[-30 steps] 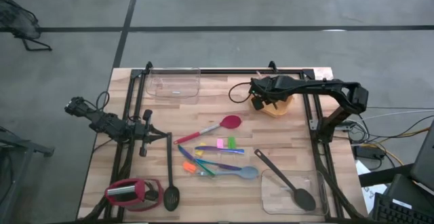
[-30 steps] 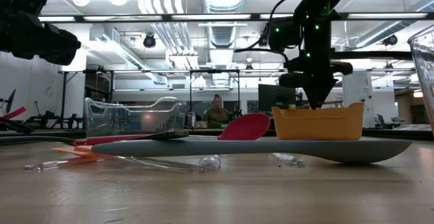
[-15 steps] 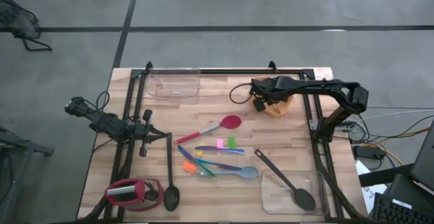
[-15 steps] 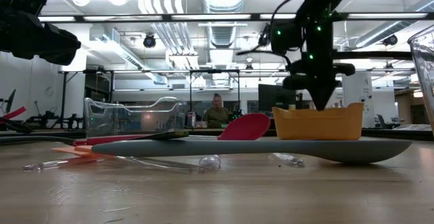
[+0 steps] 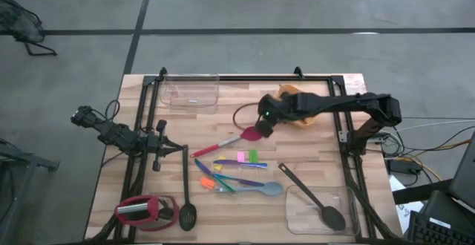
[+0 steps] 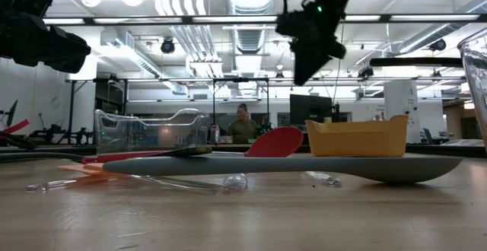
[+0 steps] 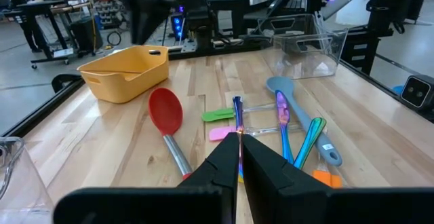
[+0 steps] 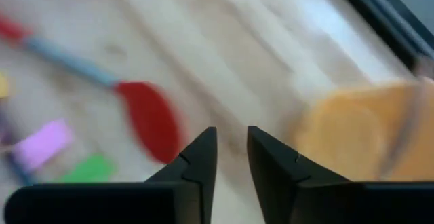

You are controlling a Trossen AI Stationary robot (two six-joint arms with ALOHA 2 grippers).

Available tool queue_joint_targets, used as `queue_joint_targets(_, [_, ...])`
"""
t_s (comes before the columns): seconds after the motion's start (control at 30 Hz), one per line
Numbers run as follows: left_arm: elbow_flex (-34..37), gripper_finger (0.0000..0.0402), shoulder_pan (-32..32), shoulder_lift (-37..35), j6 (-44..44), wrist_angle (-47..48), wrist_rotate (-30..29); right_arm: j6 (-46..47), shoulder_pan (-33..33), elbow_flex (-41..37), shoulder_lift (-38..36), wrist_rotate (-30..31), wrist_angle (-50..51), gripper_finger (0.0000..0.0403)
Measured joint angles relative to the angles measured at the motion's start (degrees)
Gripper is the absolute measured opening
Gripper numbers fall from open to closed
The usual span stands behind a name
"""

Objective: Pick & Place Kitchen Items
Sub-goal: Put the blue knife into the yellow bin

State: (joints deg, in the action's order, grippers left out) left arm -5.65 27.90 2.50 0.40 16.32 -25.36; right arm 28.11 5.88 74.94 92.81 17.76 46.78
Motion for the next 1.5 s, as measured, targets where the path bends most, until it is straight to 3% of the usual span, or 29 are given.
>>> queue_joint_targets(0.27, [0.0, 0.0023, 0.0, 0.0, 0.0, 0.0, 0.0, -15.0, -11.5, 6.1, 8.5, -1.7, -5.9, 0.0150])
queue_joint_targets(0.37, [0.0, 0.0023, 0.0, 0.0, 0.0, 0.0, 0.0, -16.2, -14.3, 8.8, 12.0, -2.2, -5.6, 0.0167])
queue_joint_targets(0.5, [0.0, 0.0023, 0.0, 0.0, 0.0, 0.0, 0.0, -16.6, -16.7, 12.2, 16.7, -8.9, -5.6, 0.0182])
queue_joint_targets(0.77, [0.0, 0.0023, 0.0, 0.0, 0.0, 0.0, 0.0, -18.2, -17.5, 15.9, 25.8, -10.7, -4.9, 0.0199])
queue_joint_targets(1.5, [0.0, 0.0023, 0.0, 0.1, 0.0, 0.0, 0.0, -17.4, -17.0, 16.0, 31.2, -10.7, -2.5, 0.0158])
